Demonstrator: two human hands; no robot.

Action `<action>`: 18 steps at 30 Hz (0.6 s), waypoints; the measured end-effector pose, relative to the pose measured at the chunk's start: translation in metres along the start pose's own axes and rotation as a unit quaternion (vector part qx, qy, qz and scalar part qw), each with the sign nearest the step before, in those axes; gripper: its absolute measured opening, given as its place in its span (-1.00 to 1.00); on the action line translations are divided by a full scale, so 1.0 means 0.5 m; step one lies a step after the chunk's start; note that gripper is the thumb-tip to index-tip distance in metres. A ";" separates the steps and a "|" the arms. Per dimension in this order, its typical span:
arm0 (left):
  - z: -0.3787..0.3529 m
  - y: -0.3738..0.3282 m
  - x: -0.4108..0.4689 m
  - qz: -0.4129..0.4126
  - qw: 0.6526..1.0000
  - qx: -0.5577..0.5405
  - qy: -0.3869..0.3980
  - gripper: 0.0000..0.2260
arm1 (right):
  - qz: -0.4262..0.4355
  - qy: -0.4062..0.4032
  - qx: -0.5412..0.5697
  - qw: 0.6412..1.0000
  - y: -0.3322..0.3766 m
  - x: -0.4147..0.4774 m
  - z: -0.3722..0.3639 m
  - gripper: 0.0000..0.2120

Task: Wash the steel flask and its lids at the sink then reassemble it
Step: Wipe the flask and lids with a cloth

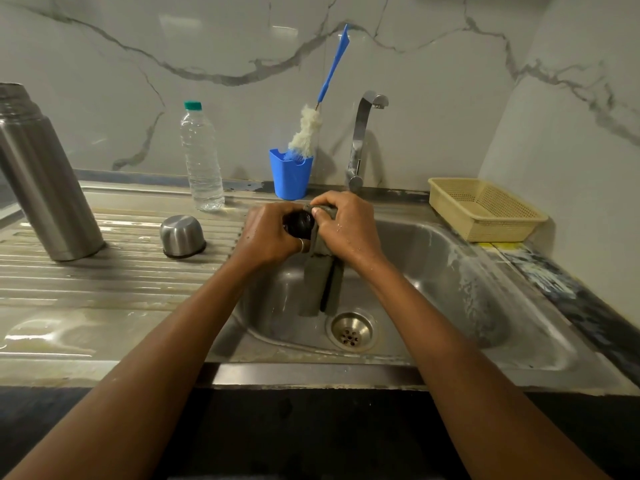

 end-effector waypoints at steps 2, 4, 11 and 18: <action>0.002 0.004 0.003 0.002 1.000 0.005 -0.006 -0.56 | 0.007 0.008 -0.008 1.000 0.005 -0.010 -0.005 -0.83; 0.006 0.016 0.008 0.015 1.000 0.000 -0.016 -0.54 | 0.033 0.032 -0.015 0.999 0.019 -0.024 -0.017 -0.79; -0.008 -0.001 0.003 0.007 1.000 0.008 -0.002 -0.58 | -0.015 0.002 0.006 1.000 -0.011 -0.020 0.005 -0.88; -0.009 -0.004 -0.005 -0.001 1.000 0.001 0.007 -0.59 | -0.051 -0.004 0.015 0.999 -0.025 -0.017 -0.006 -0.90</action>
Point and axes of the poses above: each hand's wrist, its own x-axis towards the middle knuckle, its own z-axis out of the back of the hand, y = z × x, the point moved 9 cm from there along x, towards the middle knuckle, and after that the axes turned 1 degree about -y, right-handed, at the moved point
